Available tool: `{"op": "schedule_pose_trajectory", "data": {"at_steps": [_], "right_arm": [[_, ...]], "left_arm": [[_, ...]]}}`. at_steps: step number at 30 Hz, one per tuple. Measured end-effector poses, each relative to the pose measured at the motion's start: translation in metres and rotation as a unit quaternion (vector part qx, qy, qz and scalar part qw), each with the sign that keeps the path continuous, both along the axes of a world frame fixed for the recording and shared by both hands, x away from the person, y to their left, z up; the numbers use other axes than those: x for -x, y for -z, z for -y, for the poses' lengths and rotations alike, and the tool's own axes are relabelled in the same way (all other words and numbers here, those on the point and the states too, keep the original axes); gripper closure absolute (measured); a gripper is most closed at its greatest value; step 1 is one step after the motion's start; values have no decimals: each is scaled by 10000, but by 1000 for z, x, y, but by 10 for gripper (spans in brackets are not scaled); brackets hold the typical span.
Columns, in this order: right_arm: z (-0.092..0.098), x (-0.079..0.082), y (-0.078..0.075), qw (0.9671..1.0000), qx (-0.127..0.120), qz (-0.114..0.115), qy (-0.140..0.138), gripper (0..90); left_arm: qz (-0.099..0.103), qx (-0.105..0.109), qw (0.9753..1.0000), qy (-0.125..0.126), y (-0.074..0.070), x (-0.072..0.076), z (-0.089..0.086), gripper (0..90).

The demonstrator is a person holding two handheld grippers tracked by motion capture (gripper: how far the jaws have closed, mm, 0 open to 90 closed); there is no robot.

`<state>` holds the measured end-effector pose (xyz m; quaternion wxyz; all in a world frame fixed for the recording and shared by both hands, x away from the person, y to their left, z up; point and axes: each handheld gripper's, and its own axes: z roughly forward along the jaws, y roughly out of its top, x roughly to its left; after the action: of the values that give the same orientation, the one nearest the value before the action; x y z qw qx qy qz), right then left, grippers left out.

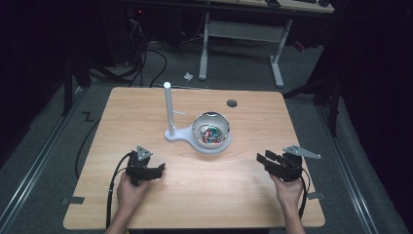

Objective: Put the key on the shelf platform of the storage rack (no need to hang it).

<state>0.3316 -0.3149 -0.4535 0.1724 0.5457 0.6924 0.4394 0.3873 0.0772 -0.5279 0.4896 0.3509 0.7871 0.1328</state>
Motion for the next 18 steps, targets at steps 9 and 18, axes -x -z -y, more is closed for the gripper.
{"op": "schedule_pose_trajectory", "data": {"at_steps": [9,18], "right_arm": [[-1,3,17,9999,4,-107,28,529],[-3,5,33,9996,151,-240,92,523]], "left_arm": [[2,-3,10000,1,0,0,0,211],[-2,1,10000,-4,0,0,0,211]]}}
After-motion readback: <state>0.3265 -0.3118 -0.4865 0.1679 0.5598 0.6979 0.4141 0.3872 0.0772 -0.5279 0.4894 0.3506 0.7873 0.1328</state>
